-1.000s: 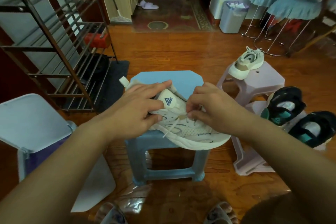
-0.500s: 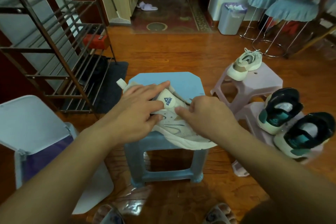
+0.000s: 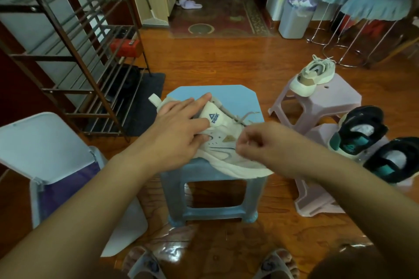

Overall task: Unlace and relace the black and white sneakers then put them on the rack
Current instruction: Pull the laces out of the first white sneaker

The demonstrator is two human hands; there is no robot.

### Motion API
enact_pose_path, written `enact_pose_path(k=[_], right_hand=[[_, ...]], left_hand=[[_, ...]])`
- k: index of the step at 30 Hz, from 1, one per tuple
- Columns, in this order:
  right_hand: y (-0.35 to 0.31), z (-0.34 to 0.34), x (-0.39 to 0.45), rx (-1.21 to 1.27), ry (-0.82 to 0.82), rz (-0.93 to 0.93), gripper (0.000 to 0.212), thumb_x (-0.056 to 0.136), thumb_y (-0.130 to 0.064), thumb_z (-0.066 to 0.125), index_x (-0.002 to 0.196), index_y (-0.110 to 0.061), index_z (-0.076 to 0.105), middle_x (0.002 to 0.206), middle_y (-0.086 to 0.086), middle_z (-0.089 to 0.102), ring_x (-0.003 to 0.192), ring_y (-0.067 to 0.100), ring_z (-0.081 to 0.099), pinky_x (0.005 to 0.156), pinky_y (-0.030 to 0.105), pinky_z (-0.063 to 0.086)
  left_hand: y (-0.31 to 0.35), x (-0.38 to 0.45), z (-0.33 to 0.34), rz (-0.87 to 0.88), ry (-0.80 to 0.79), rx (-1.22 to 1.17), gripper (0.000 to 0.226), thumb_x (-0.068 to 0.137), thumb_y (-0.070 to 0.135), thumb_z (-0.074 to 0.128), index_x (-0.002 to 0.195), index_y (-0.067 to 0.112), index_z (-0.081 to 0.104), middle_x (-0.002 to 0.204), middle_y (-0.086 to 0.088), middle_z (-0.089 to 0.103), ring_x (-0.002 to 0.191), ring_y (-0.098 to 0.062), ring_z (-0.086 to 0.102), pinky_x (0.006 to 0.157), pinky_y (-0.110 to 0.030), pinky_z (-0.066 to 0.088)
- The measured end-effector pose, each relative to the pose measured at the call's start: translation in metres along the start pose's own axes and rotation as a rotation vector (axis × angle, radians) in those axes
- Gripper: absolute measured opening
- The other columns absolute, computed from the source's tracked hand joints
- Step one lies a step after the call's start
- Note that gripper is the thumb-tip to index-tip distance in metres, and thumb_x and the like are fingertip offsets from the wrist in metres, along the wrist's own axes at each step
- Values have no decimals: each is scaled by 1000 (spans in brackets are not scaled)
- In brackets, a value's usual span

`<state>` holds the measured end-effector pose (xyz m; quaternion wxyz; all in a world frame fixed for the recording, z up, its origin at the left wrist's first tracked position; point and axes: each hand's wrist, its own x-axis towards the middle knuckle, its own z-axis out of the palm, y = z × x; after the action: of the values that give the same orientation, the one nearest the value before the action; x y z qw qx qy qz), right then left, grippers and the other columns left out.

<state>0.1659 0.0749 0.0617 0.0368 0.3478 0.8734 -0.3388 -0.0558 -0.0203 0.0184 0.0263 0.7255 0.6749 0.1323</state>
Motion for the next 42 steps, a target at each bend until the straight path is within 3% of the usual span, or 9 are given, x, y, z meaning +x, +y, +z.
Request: enact_pose_path(k=[4, 12, 16, 18, 22, 25, 30, 36, 42], right_hand=[[4, 0, 21, 58, 511, 59, 39, 92, -56, 60, 75, -20, 62, 66, -7, 60, 64, 7, 55, 56, 30, 38], [11, 15, 38, -445, 393, -66, 16, 96, -33, 62, 96, -18, 61, 90, 2, 63, 88, 23, 60, 67, 33, 40], [16, 11, 38, -209, 366, -32, 18, 99, -31, 58, 83, -25, 62, 83, -1, 66, 82, 22, 61, 72, 37, 50], [10, 5, 27, -113, 243, -80, 22, 99, -32, 57, 77, -31, 62, 82, -9, 67, 82, 16, 63, 75, 36, 51], [-14, 6, -16, -329, -477, -378, 19, 97, -39, 60, 105, -29, 73, 103, -17, 66, 97, 2, 61, 92, 28, 49], [-15, 8, -30, -511, -597, -333, 29, 96, -50, 57, 118, -36, 66, 114, -14, 62, 104, 6, 57, 93, 33, 50], [-3, -12, 16, 108, 160, 58, 42, 97, -54, 55, 86, -18, 74, 77, 3, 73, 54, 5, 56, 53, 26, 47], [-11, 13, 48, -42, 258, 144, 36, 92, -41, 66, 72, -11, 66, 65, 4, 64, 67, 21, 63, 52, 29, 41], [-35, -9, -20, -125, -628, -361, 15, 99, -34, 61, 88, -29, 70, 81, -9, 72, 79, 4, 68, 78, 26, 56]], left_hand=[[-2, -5, -4, 86, -5, -31, 17, 98, 37, 59, 82, 29, 59, 170, 8, 9, 157, -23, 6, 123, -51, 10], [-5, -7, -7, 141, -42, -15, 20, 100, 46, 44, 82, 40, 46, 167, 15, 22, 157, -22, 10, 123, -58, 13], [-2, -5, -9, 93, -69, -14, 21, 100, 44, 48, 80, 38, 48, 167, 19, 16, 157, -19, 5, 125, -52, 4], [-2, -4, -9, 85, -66, -11, 20, 101, 40, 54, 81, 36, 52, 166, 19, 16, 157, -19, 5, 125, -49, 0], [1, -3, -10, 61, -73, -39, 17, 100, 38, 56, 84, 36, 51, 165, 21, 16, 157, -20, 6, 125, -46, 0], [0, -3, -10, 74, -80, -47, 14, 100, 36, 57, 87, 35, 54, 166, 21, 17, 157, -19, 6, 126, -48, 2], [-2, -4, -7, 91, -78, -38, 14, 100, 35, 58, 87, 33, 57, 166, 19, 17, 157, -20, 5, 125, -49, 1], [-1, -4, -7, 95, -53, -47, 17, 100, 35, 58, 85, 36, 51, 166, 20, 19, 157, -20, 7, 125, -47, 1], [0, -1, -5, -1, -33, -25, 18, 101, 39, 52, 86, 30, 56, 162, 27, 12, 157, -22, 6, 122, -38, -6]])
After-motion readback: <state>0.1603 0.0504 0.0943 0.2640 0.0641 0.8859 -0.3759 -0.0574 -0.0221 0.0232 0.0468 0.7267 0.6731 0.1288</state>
